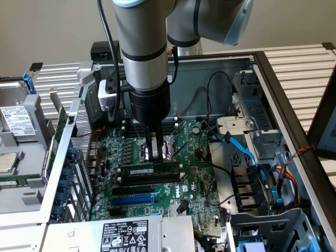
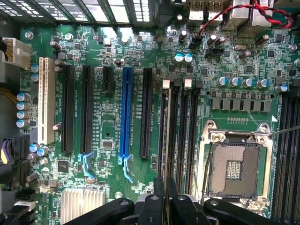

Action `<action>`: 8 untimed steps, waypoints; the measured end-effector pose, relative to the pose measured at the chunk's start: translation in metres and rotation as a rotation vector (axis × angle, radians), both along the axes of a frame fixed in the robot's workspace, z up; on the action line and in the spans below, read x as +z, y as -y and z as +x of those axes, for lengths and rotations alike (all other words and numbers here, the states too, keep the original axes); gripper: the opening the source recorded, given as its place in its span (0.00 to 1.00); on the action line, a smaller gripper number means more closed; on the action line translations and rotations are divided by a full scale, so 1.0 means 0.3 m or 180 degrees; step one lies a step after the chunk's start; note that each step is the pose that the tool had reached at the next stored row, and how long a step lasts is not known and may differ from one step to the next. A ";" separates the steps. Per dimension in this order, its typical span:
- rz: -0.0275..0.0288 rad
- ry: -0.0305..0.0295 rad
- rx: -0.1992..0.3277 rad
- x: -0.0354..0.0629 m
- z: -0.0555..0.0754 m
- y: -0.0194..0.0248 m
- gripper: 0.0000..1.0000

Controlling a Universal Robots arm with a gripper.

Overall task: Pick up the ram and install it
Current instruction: 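Insert the ram into the slot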

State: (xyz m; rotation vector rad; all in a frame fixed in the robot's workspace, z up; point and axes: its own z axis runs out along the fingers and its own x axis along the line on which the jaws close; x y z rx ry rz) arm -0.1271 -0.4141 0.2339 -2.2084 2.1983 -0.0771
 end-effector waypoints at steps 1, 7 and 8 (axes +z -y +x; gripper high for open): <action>-0.0002 0.0000 -0.0002 -0.001 0.000 0.000 0.13; -0.0011 0.0004 -0.0010 -0.005 -0.001 0.000 0.13; -0.0012 0.0004 -0.0012 -0.007 -0.002 -0.001 0.13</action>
